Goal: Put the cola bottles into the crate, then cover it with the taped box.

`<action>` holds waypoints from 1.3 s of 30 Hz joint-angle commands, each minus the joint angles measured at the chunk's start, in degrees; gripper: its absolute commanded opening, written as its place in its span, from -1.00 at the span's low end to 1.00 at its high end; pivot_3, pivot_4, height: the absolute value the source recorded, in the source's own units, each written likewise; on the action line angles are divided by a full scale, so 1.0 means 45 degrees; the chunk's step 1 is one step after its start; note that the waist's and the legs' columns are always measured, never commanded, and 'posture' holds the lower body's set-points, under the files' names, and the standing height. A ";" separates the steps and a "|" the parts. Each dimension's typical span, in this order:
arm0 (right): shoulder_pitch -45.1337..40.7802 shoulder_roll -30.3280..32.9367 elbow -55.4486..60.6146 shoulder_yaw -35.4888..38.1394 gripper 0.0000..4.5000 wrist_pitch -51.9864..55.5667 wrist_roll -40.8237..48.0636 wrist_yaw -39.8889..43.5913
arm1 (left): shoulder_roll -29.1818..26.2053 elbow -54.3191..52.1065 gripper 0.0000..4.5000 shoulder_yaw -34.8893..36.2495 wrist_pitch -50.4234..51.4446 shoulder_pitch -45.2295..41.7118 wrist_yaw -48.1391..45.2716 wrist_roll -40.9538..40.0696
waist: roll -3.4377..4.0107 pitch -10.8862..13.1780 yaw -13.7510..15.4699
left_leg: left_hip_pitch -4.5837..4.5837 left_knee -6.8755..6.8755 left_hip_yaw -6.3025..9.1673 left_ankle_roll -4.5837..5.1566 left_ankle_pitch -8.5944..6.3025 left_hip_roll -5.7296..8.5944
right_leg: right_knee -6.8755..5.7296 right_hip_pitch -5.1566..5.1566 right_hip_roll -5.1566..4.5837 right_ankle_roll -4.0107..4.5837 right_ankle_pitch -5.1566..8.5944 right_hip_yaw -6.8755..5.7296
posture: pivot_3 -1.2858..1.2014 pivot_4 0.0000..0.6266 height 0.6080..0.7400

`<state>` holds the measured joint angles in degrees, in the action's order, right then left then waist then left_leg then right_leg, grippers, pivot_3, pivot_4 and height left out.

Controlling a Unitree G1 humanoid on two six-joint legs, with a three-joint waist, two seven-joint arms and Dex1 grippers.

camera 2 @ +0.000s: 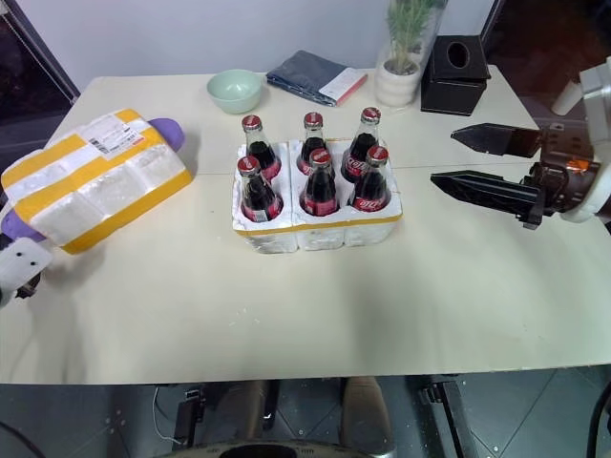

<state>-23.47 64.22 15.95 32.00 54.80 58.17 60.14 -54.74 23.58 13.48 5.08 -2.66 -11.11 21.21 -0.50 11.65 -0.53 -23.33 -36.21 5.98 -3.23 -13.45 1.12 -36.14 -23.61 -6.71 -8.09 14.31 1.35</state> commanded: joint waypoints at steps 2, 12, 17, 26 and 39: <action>0.0393 0.0458 0.0706 0.1372 0.95 0.0354 0.0719 0.0058 | 0.0020 0.2345 1.00 -0.1166 -0.1268 -0.2286 0.1445 0.0752 | -0.0013 -0.0008 0.0104 | 0.0001 -0.0007 0.0005 -0.0001 0.0001 0.0008 | 0.0001 0.0016 -0.0003 -0.0013 -0.0007 -0.0002 | 0.03 -0.52 1.00; 0.0703 0.0677 0.0818 0.1733 0.99 0.0472 0.0915 -0.0277 | 0.0398 0.7387 0.89 -0.3637 -0.2923 -0.6221 0.2356 0.1586 | -0.0027 -0.0020 -0.0057 | 0.0013 -0.0007 0.0003 -0.0002 0.0003 0.0009 | -0.0005 0.0025 -0.0001 -0.0028 -0.0017 -0.0001 | 0.03 -0.52 1.00; 0.0822 0.0851 0.0576 0.1890 1.00 0.0346 0.0619 -0.0458 | 0.0453 0.8203 -0.06 -0.3870 -0.3174 -0.6890 0.2319 0.1351 | -0.0025 -0.0025 -0.0044 | 0.0013 -0.0009 0.0004 -0.0002 0.0003 0.0009 | -0.0008 0.0025 -0.0002 -0.0029 -0.0018 -0.0002 | 0.03 -0.52 1.00; 0.2080 0.1180 0.0386 0.2265 1.00 0.0200 -0.0316 0.0084 | -0.0116 0.7605 -0.84 -0.3526 -0.3484 -0.7638 0.2288 0.0933 | -0.0026 -0.0036 -0.0008 | 0.0015 -0.0013 0.0005 -0.0003 0.0003 0.0012 | -0.0010 0.0032 -0.0003 -0.0032 -0.0018 -0.0001 | 0.03 -0.52 1.00; 0.2182 0.0819 0.0000 0.1344 1.00 -0.0797 -0.1262 0.0117 | -0.1197 -0.3105 -0.84 -0.2758 -0.1720 -0.8746 -0.3550 -0.1101 | -0.0069 -0.0033 -0.0046 | -0.0005 -0.0016 0.0008 -0.0010 0.0007 0.0011 | 0.0003 0.0029 -0.0003 -0.0032 -0.0018 -0.0003 | 0.03 -0.52 1.00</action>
<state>-13.07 67.92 15.71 37.72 52.37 52.73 60.72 -59.74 15.12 0.50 -4.49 -39.96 -24.78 17.25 -0.81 11.50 -0.74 -23.35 -36.28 6.01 -3.28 -13.42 1.17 -36.13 -23.47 -6.72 -8.23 14.23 1.34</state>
